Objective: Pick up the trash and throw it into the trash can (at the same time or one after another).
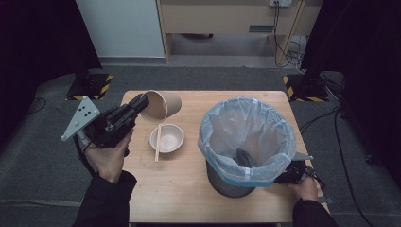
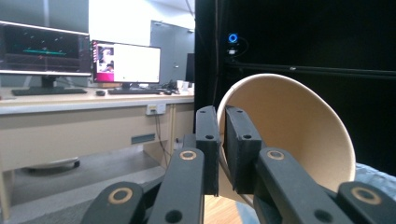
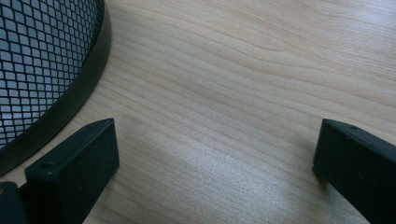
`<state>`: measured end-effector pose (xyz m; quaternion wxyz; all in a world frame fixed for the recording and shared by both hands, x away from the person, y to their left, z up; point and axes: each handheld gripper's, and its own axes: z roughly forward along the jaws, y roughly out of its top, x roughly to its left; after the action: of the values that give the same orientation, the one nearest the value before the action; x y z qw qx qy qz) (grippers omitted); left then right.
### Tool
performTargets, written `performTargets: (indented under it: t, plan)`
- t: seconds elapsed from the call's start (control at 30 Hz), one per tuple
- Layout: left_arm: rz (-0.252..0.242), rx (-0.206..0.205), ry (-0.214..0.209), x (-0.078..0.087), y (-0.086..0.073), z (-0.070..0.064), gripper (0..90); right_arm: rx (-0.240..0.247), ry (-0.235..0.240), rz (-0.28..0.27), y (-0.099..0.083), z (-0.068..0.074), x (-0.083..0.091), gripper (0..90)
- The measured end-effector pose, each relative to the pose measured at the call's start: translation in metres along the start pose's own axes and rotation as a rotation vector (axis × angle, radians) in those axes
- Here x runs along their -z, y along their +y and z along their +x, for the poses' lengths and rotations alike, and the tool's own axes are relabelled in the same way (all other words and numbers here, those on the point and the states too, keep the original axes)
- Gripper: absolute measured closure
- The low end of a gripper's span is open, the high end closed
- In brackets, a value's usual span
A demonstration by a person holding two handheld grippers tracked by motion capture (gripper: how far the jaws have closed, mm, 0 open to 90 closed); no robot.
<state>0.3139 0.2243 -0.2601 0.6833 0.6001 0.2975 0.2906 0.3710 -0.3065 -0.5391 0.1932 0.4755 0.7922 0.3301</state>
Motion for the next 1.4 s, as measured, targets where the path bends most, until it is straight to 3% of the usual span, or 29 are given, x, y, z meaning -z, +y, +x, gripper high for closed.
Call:
performTargets:
  t: [0.17,0.73,1.4]
  plan:
    - [-0.017,-0.029,-0.029,-0.001,0.003,-0.01,83.9,0.0,0.0,0.0,0.0,0.0,0.0,0.4]
    - [-0.016,0.046,-0.169,-0.014,-0.003,-0.026,83.9,0.003,-0.001,-0.001,0.0,0.0,0.0,0.4]
    - [-0.003,0.082,-0.242,-0.039,-0.006,-0.039,83.9,0.002,-0.001,-0.001,0.0,0.0,0.0,0.4]
